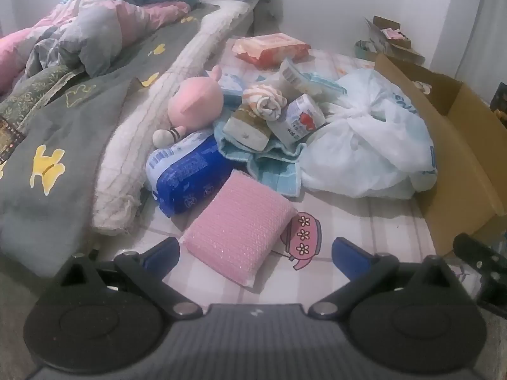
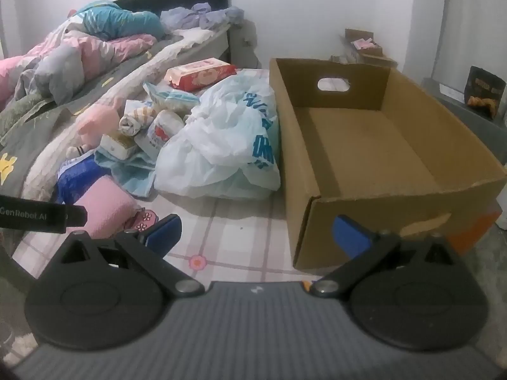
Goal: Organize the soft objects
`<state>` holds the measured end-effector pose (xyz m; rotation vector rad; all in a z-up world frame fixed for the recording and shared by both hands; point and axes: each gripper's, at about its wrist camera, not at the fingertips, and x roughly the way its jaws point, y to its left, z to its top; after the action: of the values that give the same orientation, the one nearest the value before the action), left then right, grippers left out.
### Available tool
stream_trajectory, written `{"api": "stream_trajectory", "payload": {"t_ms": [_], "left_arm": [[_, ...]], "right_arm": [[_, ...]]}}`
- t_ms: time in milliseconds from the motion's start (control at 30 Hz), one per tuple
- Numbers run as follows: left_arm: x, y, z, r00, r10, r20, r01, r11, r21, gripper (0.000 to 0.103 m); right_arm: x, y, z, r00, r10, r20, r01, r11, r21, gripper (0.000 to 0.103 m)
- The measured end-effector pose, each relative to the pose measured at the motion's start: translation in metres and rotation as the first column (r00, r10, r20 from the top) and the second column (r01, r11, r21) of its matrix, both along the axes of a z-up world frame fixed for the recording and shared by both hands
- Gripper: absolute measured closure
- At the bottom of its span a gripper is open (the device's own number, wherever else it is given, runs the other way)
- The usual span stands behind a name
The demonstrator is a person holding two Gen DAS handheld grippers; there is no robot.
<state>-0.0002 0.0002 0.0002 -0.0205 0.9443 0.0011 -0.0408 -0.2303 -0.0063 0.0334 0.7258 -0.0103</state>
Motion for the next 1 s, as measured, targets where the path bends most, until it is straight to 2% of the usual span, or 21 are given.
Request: {"api": "stream_trajectory", "payload": {"t_ms": [367,1000], "left_arm": [[0.005,-0.005,0.004,0.999,-0.033,-0.011,0.033,0.999,0.001,0.001],[0.003,-0.016,0.007,0.997,-0.073,0.030,0.073,0.997,0.004,0.001]], "right_arm": [[0.006,0.000,0.007,1.000,0.003,-0.010,-0.003,1.000,0.007,0.001],[0.005,-0.005,0.013,0.999,-0.042,0.002,0.042,0.999,-0.002,0.001]]}}
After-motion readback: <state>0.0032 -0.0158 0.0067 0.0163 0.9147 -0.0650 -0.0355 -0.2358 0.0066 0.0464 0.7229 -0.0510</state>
